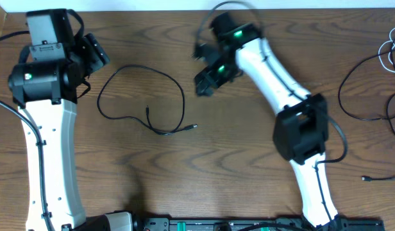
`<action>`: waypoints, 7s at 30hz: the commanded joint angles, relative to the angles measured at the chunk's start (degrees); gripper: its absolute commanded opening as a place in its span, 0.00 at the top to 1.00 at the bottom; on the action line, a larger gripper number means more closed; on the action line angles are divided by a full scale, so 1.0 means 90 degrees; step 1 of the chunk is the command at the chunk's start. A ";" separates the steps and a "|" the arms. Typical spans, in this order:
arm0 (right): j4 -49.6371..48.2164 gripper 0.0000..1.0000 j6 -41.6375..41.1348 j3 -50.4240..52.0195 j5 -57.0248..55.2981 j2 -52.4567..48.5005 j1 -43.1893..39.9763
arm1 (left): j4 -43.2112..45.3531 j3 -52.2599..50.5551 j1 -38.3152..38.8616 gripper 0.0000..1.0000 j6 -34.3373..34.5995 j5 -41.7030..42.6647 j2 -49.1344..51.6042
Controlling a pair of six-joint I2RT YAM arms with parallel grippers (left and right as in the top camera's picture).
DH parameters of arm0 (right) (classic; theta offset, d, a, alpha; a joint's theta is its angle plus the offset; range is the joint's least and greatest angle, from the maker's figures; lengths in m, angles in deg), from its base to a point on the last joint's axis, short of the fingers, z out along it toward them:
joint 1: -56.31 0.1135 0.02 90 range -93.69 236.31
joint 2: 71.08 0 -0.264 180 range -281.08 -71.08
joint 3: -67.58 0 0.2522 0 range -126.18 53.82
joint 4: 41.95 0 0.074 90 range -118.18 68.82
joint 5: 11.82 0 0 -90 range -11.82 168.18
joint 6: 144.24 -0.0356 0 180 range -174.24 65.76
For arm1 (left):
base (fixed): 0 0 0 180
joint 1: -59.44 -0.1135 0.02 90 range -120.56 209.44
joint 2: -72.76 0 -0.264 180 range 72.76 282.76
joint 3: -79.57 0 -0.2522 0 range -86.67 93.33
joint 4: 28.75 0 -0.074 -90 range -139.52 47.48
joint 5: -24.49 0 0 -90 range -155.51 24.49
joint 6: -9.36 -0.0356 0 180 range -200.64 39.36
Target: Untangle cables
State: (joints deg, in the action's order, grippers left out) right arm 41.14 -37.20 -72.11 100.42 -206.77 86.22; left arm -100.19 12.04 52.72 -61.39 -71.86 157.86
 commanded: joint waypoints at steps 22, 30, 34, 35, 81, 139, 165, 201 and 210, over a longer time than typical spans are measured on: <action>-0.0903 0.09 0.3976 0.1243 -0.0192 0.0039 0.1756 | -0.0019 0.0015 -0.0073 0.18 -0.0066 -0.0019 0.0070; -0.1836 0.21 0.3971 0.2033 -0.0202 0.0039 0.1761 | -0.0017 0.0015 -0.0073 0.18 -0.0066 -0.0019 0.0070; -0.2278 0.26 0.3971 0.2395 -0.0464 0.0039 0.1751 | -0.0019 0.0015 -0.0073 0.18 -0.0063 -0.0017 0.0070; -0.2390 0.27 0.3971 0.2480 -0.0568 0.0039 0.1751 | -0.0019 0.0015 -0.0073 0.18 -0.0063 -0.0017 0.0070; 0.1151 0.99 0.0529 -0.1246 -0.0869 0.0044 0.0508 | -0.0017 0.0015 -0.0073 0.18 -0.0061 -0.0017 0.0070; 0.2713 0.38 -0.2460 -0.2548 -0.2123 0.1311 -0.7783 | 0.0083 0.0015 -0.0066 0.18 0.0272 0.0323 0.0070; 0.3109 0.01 -0.1571 -0.2543 -0.1836 0.2467 -0.3252 | -0.0017 -0.0005 -0.0066 0.02 0.0274 0.0321 0.0070; 0.1010 0.01 -0.1168 0.0063 -0.1717 0.5071 -0.2137 | -0.0017 -0.0005 -0.0066 0.02 0.0274 0.0321 0.0070; -0.2310 0.01 -0.1217 0.4733 -0.1787 0.7633 -0.2642 | -0.0017 -0.0005 -0.0066 0.02 0.0274 0.0321 0.0070</action>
State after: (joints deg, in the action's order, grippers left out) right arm 25.03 -48.44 -38.99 84.79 -143.59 64.12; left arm -100.19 12.04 52.37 -59.03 -68.86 157.89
